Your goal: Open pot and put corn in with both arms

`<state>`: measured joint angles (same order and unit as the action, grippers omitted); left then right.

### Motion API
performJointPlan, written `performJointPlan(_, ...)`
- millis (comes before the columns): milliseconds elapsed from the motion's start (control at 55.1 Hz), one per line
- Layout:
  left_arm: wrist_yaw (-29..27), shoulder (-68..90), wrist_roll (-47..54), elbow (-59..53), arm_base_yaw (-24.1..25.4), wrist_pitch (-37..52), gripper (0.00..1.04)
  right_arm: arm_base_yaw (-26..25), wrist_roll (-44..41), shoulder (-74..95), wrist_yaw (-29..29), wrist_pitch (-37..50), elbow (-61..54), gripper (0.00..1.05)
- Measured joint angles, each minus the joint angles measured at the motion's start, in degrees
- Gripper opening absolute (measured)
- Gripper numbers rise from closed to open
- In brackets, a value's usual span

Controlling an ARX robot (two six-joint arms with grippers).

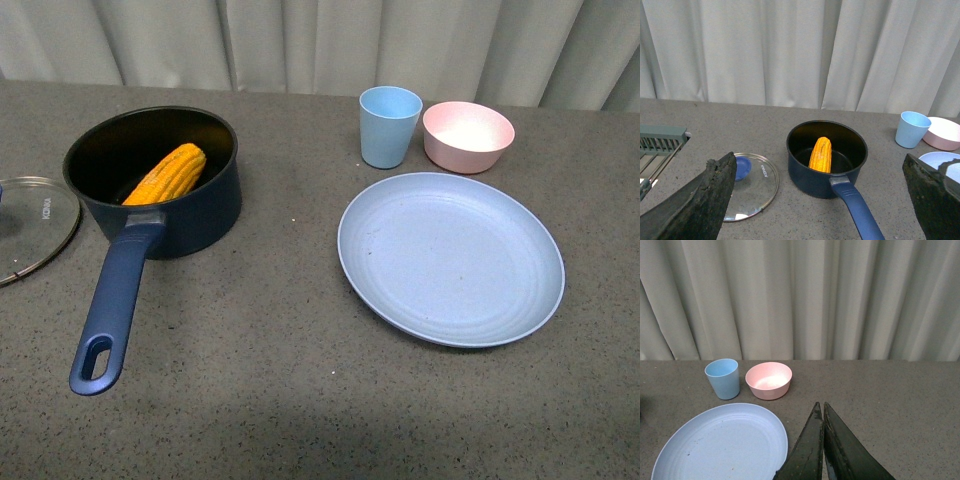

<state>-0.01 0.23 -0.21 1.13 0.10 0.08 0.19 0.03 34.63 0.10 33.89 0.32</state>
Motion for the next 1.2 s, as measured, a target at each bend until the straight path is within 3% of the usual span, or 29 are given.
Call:
performJointPlan(963,0.0,0.0,0.0,0.0,0.0,0.0,0.98,0.0,0.0,-24.6,0.0,-23.6,0.0,0.01)
performJointPlan(1053,0.0,0.0,0.0,0.0,0.0,0.0,0.98,0.0,0.0,-31.0,-0.2,-32.2,0.0,0.01)
performJointPlan(1199,0.0,0.0,0.0,0.0,0.0,0.0,0.98,0.0,0.0,-34.3,-0.2,-33.7,0.0,0.01)
